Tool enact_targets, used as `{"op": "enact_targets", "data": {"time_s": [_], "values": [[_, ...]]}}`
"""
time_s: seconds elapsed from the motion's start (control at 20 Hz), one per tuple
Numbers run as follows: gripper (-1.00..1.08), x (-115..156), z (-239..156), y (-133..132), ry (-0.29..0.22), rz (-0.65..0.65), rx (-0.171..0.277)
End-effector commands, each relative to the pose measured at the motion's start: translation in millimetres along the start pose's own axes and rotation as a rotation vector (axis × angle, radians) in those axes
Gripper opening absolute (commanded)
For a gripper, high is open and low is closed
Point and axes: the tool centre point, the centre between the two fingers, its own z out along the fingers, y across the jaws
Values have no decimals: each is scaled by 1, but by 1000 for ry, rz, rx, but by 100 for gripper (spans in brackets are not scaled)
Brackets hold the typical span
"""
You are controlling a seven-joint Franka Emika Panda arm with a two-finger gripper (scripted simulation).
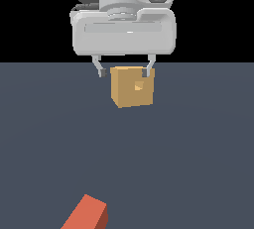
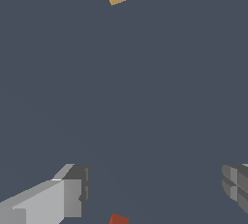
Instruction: Insert the peg into the horizontal hole in a box.
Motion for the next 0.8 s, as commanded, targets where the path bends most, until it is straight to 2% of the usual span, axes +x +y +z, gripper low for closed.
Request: {"op": "enact_targets", "data": {"time_s": [0.0,0.15,0.35,0.55,0.75], "values": [[100,0,0,0,0,0,0],[100,-6,2,-1,0,6,0],[100,-32,11,-3,-2,34,1],[100,-77,26,-9,-5,82,2],[100,-139,46,-21,-9,149,3]]}}
